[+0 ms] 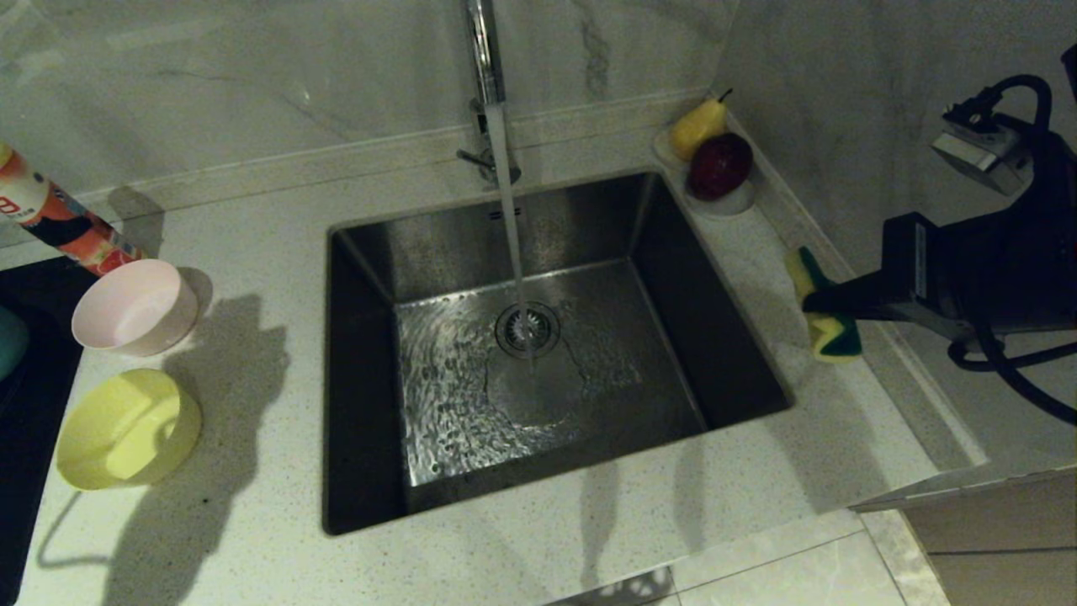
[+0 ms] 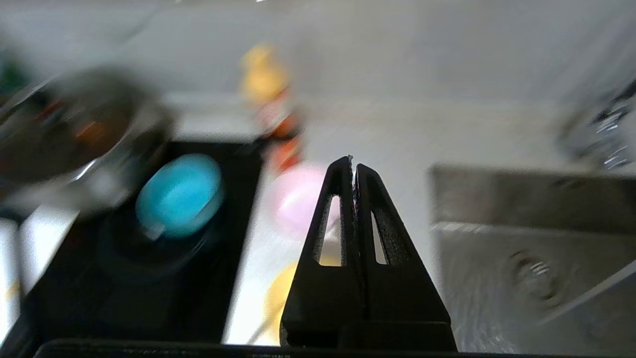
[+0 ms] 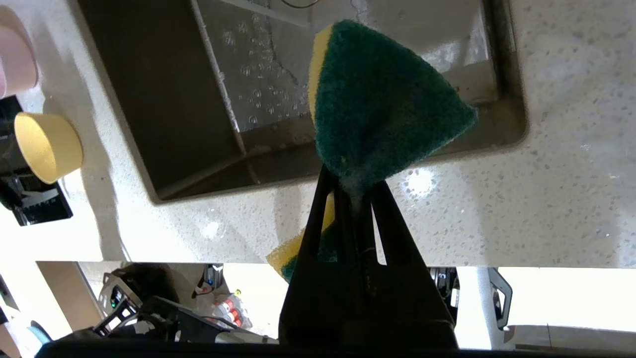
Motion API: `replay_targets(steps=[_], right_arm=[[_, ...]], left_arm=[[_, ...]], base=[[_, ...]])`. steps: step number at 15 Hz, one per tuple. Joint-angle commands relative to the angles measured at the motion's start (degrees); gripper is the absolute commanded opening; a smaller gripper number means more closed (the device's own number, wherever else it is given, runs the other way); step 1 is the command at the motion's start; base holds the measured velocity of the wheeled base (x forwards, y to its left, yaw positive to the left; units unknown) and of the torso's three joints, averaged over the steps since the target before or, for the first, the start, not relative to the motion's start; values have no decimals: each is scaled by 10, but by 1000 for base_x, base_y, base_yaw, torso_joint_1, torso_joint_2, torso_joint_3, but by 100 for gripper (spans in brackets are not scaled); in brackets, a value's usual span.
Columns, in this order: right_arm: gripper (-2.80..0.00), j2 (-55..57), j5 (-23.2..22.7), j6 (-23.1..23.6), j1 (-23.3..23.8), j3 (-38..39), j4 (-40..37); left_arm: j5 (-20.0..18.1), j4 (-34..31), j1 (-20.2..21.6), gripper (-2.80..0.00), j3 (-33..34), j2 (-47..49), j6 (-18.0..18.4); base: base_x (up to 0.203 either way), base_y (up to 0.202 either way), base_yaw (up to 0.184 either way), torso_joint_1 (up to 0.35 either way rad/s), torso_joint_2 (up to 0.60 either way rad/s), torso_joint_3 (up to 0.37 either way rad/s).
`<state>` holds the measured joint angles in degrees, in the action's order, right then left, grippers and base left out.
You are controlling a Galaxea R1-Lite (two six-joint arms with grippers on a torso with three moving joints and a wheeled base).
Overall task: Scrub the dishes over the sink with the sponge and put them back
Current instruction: Put down the sponge
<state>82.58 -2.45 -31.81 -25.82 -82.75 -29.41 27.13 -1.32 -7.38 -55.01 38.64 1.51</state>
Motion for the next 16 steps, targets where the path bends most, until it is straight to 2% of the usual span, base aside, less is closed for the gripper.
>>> replay_targets(steps=[1, 6, 7, 9, 10, 11, 13, 14, 15, 16], right_arm=[[-280, -5, 2, -1, -2, 1, -3], [-280, -6, 24, 0, -20, 2, -4], [-280, -8, 25, 0, -24, 2, -4], [-280, -14, 35, 10, -36, 3, -6], [-280, -14, 44, 16, -38, 4, -6], [-280, -16, 48, 19, -43, 4, -6], [-280, -21, 51, 32, -57, 3, -6], [-280, -22, 53, 37, -60, 3, -6], [-280, -22, 71, 44, -65, 2, -6], [-280, -18, 85, 46, -71, 3, -4]], left_arm=[[3, -1, 30, -280, 111, -139, -5], [-4, -4, 54, -280, 304, -284, -12], [-31, -4, 56, -280, 338, -315, -12], [-127, -7, 58, -280, 408, -375, -11], [-159, -4, 58, -280, 440, -387, -10], [-180, 0, 59, -280, 467, -388, -10], [-190, 14, 59, -280, 523, -388, -1], [-193, 45, 59, -280, 545, -388, 0], [-210, 74, 59, -280, 554, -388, -2], [-243, 75, 59, -280, 562, -388, 0]], base=[[0, 0, 0, 0, 0, 0], [0, 0, 0, 0, 0, 0], [0, 0, 0, 0, 0, 0], [0, 0, 0, 0, 0, 0], [0, 0, 0, 0, 0, 0], [0, 0, 0, 0, 0, 0], [0, 0, 0, 0, 0, 0], [0, 0, 0, 0, 0, 0], [0, 0, 0, 0, 0, 0], [0, 0, 0, 0, 0, 0]])
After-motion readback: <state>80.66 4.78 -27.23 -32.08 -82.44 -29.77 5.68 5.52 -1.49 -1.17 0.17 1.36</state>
